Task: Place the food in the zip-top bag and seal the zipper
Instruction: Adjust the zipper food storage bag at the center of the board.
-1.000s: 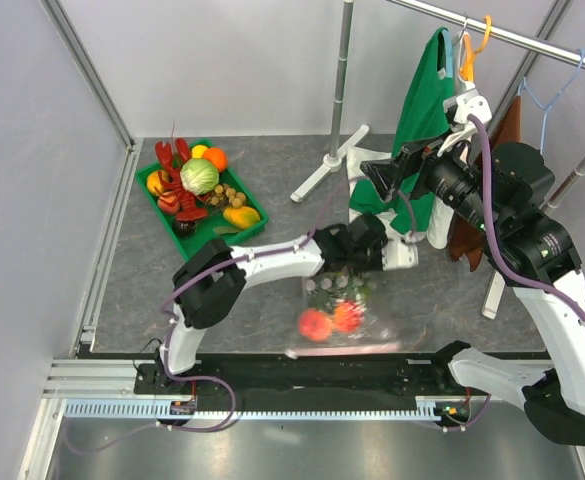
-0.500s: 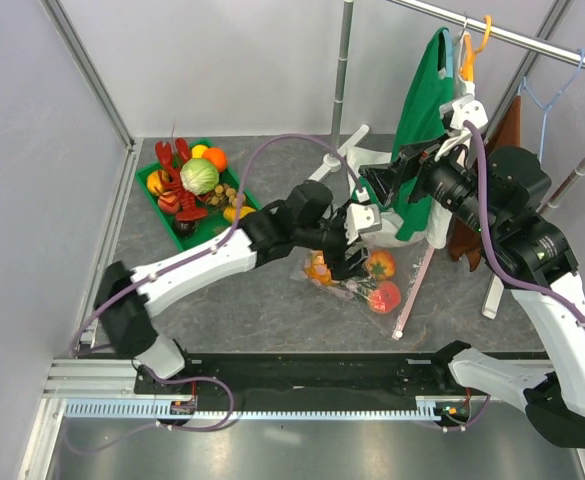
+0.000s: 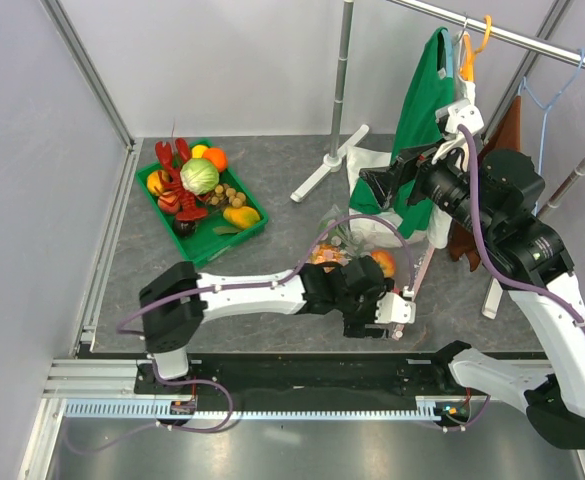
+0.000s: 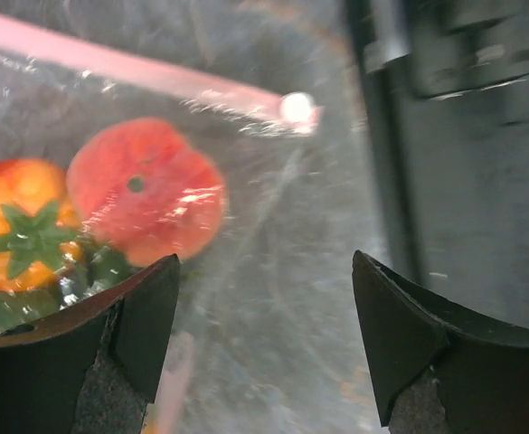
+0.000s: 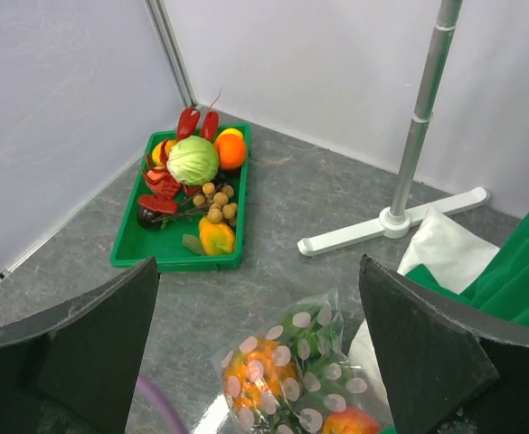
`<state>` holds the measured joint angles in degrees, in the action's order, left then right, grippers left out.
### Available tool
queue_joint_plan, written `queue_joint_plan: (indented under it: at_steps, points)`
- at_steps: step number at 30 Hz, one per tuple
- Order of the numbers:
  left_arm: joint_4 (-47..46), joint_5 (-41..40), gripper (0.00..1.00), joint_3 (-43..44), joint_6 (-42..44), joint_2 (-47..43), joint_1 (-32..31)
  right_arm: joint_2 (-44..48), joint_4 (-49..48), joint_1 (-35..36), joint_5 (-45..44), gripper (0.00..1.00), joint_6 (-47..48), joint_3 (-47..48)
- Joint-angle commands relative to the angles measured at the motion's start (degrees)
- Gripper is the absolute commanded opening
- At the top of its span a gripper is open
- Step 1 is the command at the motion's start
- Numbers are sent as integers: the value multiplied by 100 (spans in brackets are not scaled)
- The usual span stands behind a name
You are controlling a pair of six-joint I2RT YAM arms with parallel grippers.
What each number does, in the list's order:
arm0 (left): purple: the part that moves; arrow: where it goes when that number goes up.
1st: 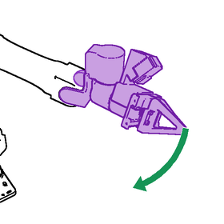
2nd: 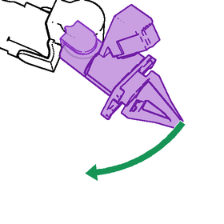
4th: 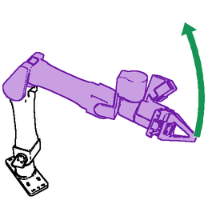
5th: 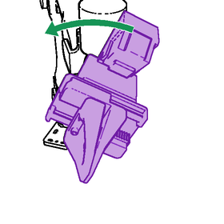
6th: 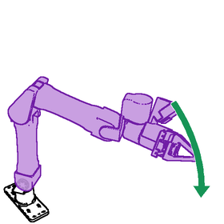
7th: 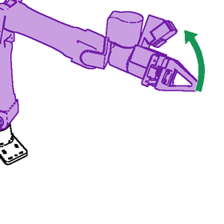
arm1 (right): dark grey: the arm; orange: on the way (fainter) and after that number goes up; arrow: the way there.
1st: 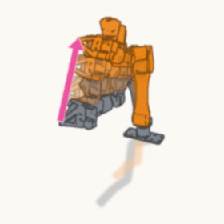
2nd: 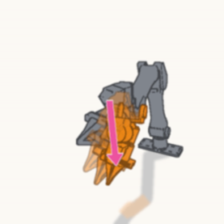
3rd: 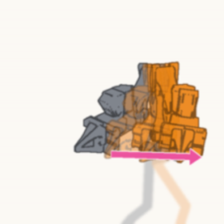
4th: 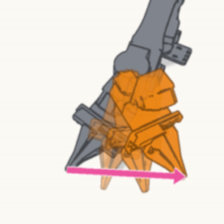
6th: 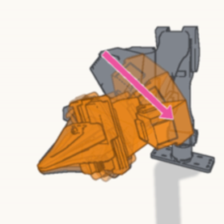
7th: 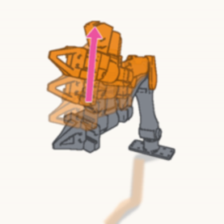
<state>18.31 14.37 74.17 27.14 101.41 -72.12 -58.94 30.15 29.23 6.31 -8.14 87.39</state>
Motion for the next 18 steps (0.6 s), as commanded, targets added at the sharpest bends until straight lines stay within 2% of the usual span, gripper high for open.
queue_joint_plan:
  at_steps: [1, 11, 18]
  points:
    - [-757, -629, 84, 598, 680, 335, 93, 102, -229, -14, -121, 98, 41, 32]
    - [-1321, -786, 83, 1538, 573, 1477, -92, 14, -247, -14, -42, 98, -74, 164]
    - [-637, -901, 80, 2040, 617, 2243, 57, 14, -247, -14, -42, 98, -74, 164]
